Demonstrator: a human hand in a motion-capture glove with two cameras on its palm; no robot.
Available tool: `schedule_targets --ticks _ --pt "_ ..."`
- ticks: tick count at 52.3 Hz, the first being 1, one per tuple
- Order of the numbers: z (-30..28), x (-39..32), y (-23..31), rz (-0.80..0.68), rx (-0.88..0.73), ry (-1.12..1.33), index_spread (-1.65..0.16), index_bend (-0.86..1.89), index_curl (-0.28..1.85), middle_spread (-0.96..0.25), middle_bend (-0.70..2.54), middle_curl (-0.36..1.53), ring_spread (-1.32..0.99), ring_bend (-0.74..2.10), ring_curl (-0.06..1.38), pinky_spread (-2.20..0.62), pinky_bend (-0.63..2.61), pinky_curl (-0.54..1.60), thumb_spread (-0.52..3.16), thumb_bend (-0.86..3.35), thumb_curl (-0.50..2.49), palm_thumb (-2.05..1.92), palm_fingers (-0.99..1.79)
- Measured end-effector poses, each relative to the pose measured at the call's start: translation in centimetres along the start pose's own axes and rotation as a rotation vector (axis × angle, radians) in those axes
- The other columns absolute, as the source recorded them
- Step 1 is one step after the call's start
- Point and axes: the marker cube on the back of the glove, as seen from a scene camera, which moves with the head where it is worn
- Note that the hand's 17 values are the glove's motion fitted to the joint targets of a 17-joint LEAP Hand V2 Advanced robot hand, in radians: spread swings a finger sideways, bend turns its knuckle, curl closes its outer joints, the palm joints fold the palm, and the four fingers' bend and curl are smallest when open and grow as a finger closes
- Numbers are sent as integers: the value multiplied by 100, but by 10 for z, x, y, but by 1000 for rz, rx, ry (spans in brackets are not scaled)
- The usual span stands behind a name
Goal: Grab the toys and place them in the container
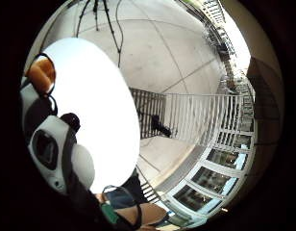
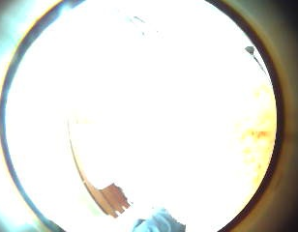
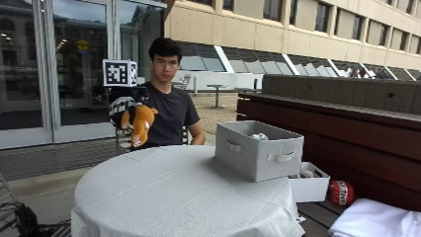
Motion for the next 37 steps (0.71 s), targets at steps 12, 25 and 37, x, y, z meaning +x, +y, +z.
schedule_targets --ticks 12,25,37 --pt "-82 -83 21 -4 105 5 -40 23 40 -41 74 63 -42 110 52 -45 76 36 70 10 79 70 117" --pt "-142 -181 58 -94 203 16 -41 21 47 -41 75 66 -42 112 51 -45 77 36 70 7 85 70 115" --pt "-162 -284 92 -213 260 -14 -42 18 53 -42 74 68 -42 112 50 -45 78 36 71 5 90 70 113"
